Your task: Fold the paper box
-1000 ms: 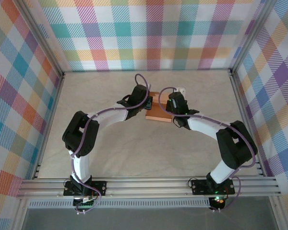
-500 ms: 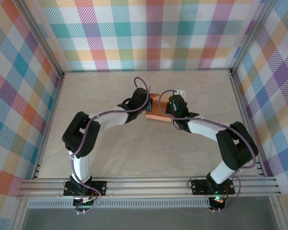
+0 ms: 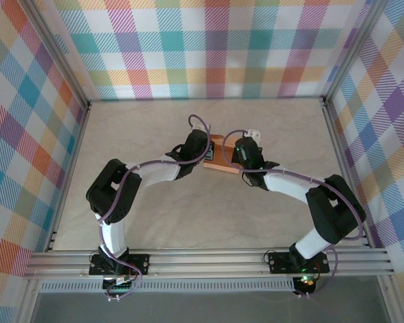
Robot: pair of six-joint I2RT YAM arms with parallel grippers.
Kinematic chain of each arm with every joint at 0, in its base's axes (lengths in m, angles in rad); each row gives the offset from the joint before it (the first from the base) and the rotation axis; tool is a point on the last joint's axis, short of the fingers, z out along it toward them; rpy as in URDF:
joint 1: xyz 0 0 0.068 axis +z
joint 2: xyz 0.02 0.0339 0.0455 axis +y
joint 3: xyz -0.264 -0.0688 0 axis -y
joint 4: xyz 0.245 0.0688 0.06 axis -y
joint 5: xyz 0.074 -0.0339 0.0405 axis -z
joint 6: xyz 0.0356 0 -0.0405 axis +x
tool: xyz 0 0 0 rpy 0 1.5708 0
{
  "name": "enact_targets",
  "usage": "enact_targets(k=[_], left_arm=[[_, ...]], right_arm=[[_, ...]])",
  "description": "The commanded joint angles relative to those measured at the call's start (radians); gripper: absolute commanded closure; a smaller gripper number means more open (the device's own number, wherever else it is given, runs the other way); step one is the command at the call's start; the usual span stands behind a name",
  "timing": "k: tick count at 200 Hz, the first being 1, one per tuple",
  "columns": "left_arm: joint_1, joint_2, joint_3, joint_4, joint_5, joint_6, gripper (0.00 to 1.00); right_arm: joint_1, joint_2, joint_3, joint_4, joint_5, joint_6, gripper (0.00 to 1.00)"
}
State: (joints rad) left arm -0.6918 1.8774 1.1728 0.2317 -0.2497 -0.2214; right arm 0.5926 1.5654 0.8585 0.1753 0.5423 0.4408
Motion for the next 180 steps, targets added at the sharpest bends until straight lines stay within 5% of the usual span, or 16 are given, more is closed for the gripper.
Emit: enact_targets(k=[1,55,180], left_arm=[[-0.038,-0.006,-0.032,-0.035,0.056,-0.016,1.00],[-0.041,-0.002,-0.043,-0.020,0.058,-0.021,1.00],[-0.046,-0.014,-0.067,-0.007,0.052,-0.023,1.00]], right_arm=[[0.022,-0.022,0.048,-0.098,-0.039,0.068,0.97],[0.019,0.001,0.147,-0.289,0.029,0.236,1.00],[0.020,0.000,0.099,-0.242,0.009,0.372,1.00]])
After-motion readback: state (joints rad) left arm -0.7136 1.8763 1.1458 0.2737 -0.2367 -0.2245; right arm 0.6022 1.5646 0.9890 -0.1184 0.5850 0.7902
